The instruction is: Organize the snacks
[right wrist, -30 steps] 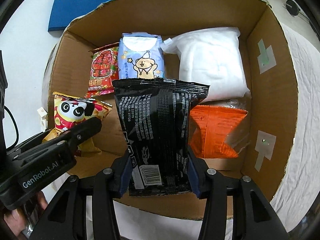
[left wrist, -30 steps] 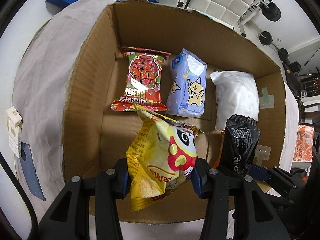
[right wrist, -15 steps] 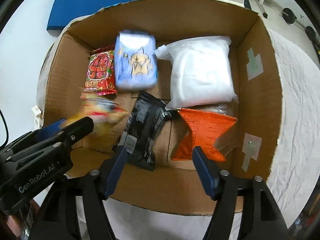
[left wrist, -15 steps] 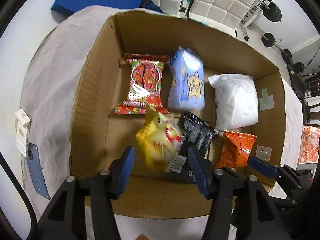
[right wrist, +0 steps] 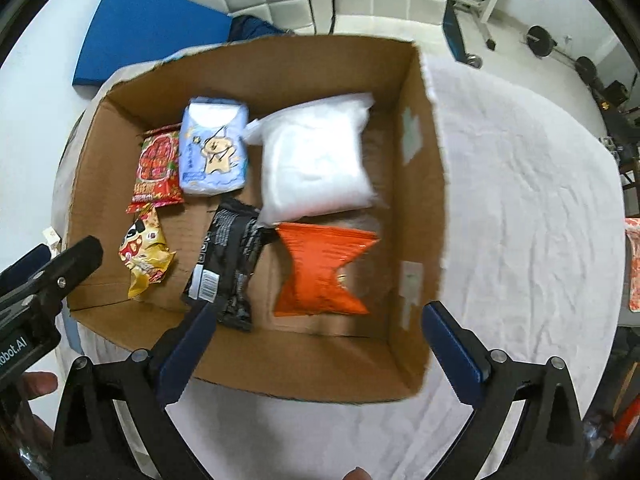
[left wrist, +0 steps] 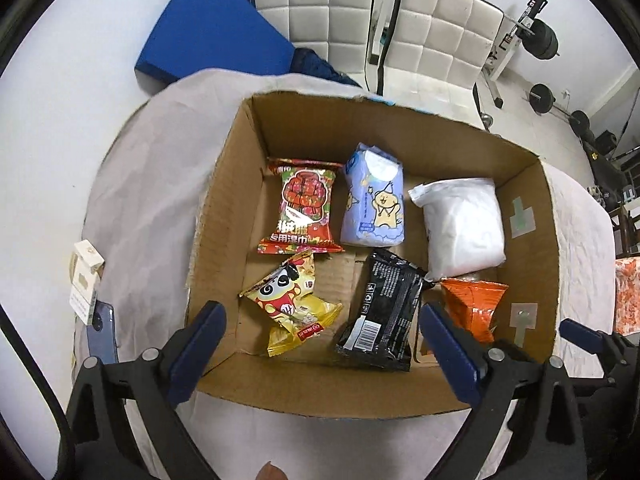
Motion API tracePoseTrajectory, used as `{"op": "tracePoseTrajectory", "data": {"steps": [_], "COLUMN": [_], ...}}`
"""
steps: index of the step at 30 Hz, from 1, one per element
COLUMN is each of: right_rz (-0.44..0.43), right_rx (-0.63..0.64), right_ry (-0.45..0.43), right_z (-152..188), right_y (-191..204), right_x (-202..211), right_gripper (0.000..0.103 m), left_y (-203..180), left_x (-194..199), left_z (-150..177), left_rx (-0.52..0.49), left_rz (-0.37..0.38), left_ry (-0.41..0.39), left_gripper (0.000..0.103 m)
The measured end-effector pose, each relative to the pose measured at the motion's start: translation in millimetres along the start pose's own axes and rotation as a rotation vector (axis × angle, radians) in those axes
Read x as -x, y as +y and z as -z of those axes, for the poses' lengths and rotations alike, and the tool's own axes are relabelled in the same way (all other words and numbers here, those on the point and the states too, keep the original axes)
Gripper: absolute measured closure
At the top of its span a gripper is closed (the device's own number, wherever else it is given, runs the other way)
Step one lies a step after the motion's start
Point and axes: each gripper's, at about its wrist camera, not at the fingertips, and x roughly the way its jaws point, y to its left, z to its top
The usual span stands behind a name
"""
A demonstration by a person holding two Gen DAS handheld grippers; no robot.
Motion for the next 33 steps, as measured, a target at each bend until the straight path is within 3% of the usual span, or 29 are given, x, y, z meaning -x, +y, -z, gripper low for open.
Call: {"op": "tracePoseTrajectory", "data": {"steps": [6,18,24,33], "right_rz": [0.005,0.055,0.094,0.111], "right_rx": [-0.014,-0.089,-0.106,-0.109], "right_ry": [-0.066,-0.285,-0.377,-0.427], "right_z": [15,97,137,172], "right_y": [-22,-89,-108,-116], "right_x": [40,201,270,323], "right_gripper": [0.0,0.0,0.0,0.0], "left_y": [-12,-75,-98,-107], "left_x": [29,164,216,273], "left_z": [9,66,88,102], "left_rx": [-0.011,-0.121,-0.139,-0.153], "left_rz": [0.008,0.055,0.081,0.079], "left_ry": [-0.054,-0.203,-0.24,-0.33], "left_gripper": [0.003,0.003,0.003,0.003]}}
